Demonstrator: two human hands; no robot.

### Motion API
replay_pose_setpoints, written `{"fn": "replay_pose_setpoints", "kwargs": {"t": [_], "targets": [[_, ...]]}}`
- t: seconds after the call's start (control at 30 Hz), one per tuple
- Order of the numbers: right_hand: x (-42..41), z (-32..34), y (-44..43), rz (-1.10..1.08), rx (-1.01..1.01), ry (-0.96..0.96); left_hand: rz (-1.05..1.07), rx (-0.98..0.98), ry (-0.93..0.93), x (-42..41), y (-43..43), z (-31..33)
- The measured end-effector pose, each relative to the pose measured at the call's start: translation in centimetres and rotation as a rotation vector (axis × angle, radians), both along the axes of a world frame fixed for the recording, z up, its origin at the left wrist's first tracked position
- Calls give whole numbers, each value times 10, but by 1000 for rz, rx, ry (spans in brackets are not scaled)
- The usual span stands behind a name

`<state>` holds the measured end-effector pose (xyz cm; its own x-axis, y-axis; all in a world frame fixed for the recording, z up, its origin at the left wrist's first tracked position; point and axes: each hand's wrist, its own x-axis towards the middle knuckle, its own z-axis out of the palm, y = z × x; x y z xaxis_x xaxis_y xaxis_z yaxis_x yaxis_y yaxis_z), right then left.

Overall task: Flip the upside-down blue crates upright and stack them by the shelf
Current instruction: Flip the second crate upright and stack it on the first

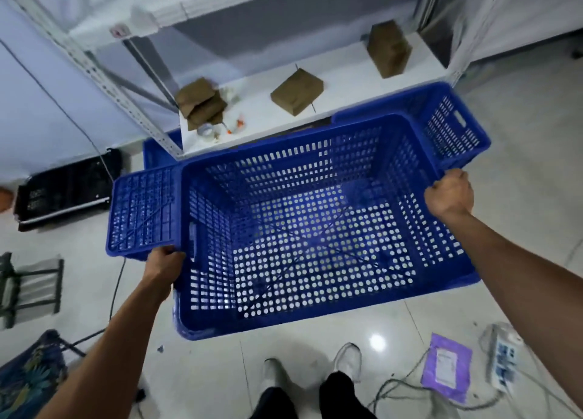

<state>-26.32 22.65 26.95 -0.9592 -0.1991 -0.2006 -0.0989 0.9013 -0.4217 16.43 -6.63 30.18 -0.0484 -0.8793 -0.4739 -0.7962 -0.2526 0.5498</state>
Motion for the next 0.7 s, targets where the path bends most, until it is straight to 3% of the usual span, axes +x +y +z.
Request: {"fn": "replay_pose_setpoints", "kwargs": {"t": [0.3, 0.7], "targets": [[-132, -1, 10, -130, -50, 72, -272, 50, -92, -148, -34, -4], [-308, -22, -20, -194, 80, 52, -495, 40, -210, -335, -99, -43]]}}
